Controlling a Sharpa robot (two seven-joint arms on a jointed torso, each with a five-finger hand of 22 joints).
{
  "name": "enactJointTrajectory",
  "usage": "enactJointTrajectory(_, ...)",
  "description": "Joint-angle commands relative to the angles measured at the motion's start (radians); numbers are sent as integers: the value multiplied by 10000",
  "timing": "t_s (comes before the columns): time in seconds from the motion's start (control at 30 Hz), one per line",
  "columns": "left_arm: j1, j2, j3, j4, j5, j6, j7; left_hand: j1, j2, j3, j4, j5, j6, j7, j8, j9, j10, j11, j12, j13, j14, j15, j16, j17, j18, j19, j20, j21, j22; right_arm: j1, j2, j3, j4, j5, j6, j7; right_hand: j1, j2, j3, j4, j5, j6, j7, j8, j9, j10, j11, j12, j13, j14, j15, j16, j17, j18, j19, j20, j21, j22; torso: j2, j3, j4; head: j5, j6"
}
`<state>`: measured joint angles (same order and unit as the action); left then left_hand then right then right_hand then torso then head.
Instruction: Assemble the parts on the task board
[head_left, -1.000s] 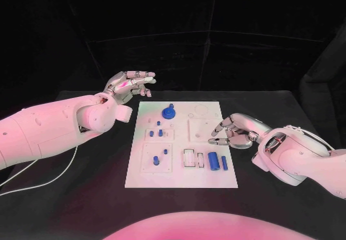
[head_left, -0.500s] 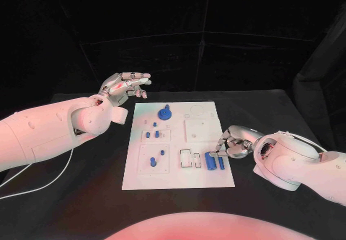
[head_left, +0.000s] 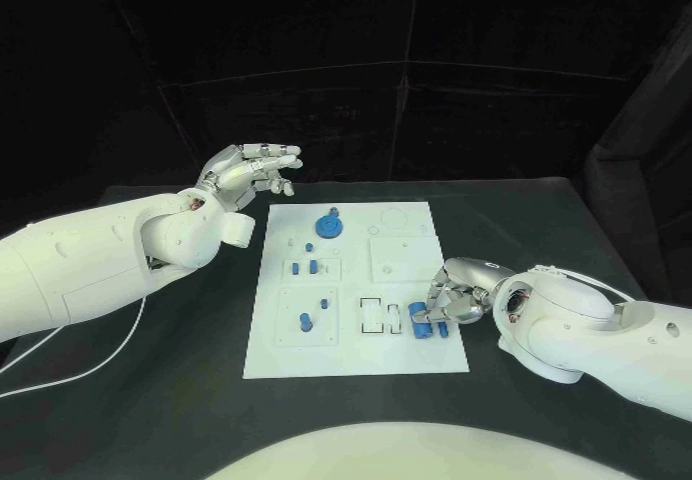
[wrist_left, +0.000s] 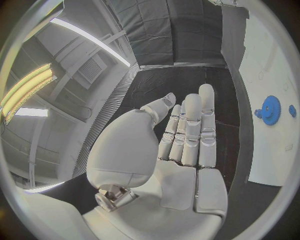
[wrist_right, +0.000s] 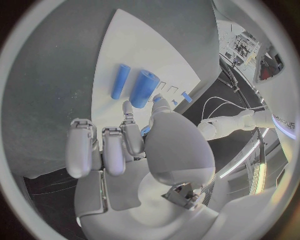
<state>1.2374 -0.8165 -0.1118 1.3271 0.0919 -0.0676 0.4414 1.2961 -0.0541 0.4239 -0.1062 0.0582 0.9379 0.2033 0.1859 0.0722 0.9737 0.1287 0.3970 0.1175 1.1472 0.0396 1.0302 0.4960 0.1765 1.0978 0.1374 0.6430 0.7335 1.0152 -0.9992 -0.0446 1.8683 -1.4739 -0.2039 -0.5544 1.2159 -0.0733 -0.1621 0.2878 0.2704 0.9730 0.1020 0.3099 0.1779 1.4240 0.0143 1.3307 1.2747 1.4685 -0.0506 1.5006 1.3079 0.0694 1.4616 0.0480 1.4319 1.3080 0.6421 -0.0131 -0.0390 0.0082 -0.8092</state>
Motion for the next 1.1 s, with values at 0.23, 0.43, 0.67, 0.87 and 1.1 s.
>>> enactJointTrajectory(0.23, 13, -10, 3, 1, -15, 145, 39, -62, 65, -59, 19, 21, -68, 2, 51, 17, -95, -13, 86, 12, -71, 16, 36, -14, 67, -40, 32, -37, -20, -144, 183, -6, -121, -613, 654, -249, 155, 31, -73, -26, 13, -71, -23, 74, 49, 72, 37, 86, 84, 716, -39, 50, 1008, -177, 220, 29, 61, 116, -8, -9, 10, -15, -19)
enactJointTrajectory(0.43, 13, -27, 1, 9, -15, 132, 38, -62, 65, -59, 19, 21, -68, 2, 51, 17, -95, -13, 86, 12, -71, 16, 36, -14, 67, -40, 32, -37, -20, -253, 351, -8, -244, -722, 788, -350, 192, 81, -75, -24, 33, -75, -23, 99, 75, 16, 37, 2, 0, 712, -37, 45, 998, -175, 212, 30, 56, 109, -1, -2, 11, 39, -26)
enactJointTrajectory(0.67, 13, -43, 1, 20, -16, 132, 37, -62, 65, -59, 19, 21, -68, 2, 51, 17, -95, -13, 86, 12, -71, 16, 36, -14, 67, -40, 32, -37, -20, -325, 501, -9, -330, -763, 600, -416, 332, 273, -69, -45, 108, -49, -39, 183, 159, 4, 26, -16, 44, 719, -43, 67, 1061, -186, 225, 23, 90, 175, 0, -8, 2, 52, -29)
enactJointTrajectory(0.87, 13, -57, 1, 32, -25, 132, 33, -62, 65, -59, 19, 21, -68, 2, 51, 17, -95, -13, 86, 12, -71, 16, 36, -14, 67, -40, 32, -37, -20, -347, 464, -9, -241, -554, -244, -461, 434, 609, -87, -40, 698, 299, -168, 429, 397, 144, -82, 129, 308, 739, -125, 113, 1182, -213, 276, -30, 173, 322, -12, -1, -10, 82, -30)
enactJointTrajectory(1.1, 13, -71, 1, 31, -35, 131, 34, -62, 65, -59, 19, 21, -68, 2, 51, 17, -95, -13, 86, 12, -71, 16, 36, -14, 67, -40, 32, -37, -20, -351, 191, -3, 224, -81, -1665, -183, 541, 763, -173, -58, 1264, 434, -259, 569, 639, 230, -169, 169, 458, 747, -203, 130, 1233, -222, 294, -110, 202, 374, -13, 1, 0, 91, -11)
